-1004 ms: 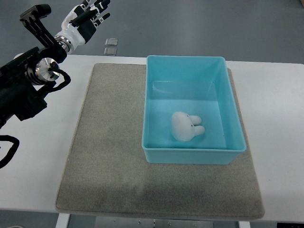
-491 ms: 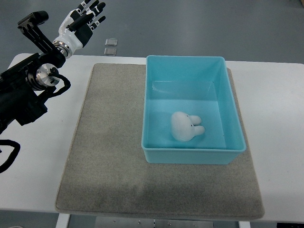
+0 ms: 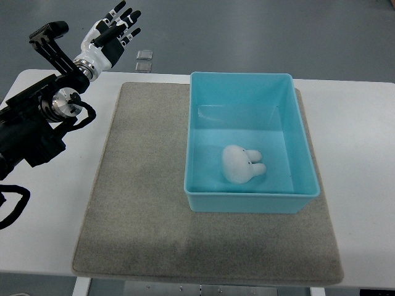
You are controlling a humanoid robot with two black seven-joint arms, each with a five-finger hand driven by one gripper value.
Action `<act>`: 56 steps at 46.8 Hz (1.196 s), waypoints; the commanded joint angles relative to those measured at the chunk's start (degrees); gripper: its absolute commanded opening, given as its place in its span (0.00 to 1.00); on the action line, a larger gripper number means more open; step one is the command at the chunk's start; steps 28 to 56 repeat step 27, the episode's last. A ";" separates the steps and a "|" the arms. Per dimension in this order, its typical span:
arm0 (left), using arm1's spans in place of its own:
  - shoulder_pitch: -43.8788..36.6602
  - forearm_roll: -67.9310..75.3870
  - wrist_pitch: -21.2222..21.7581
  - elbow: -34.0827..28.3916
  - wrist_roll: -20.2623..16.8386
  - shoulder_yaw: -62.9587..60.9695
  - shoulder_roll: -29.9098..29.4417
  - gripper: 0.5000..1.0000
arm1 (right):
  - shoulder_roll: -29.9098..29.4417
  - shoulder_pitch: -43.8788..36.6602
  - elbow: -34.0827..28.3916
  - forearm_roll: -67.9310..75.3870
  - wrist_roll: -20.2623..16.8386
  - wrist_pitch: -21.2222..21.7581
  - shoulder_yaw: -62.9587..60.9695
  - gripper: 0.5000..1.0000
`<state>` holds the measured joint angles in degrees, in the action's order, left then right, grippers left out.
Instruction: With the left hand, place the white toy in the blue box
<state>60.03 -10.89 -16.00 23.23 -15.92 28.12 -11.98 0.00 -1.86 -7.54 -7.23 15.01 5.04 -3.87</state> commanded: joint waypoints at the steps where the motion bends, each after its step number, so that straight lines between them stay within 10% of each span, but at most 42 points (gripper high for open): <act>1: 0.00 -0.01 0.09 -0.03 0.01 0.01 -0.15 0.93 | 0.00 0.01 0.07 0.19 0.02 -0.03 -0.09 0.87; 56: -0.09 -0.18 0.00 -0.03 0.01 0.01 -0.50 0.93 | 0.00 1.33 -0.99 -0.42 2.48 0.05 0.26 0.87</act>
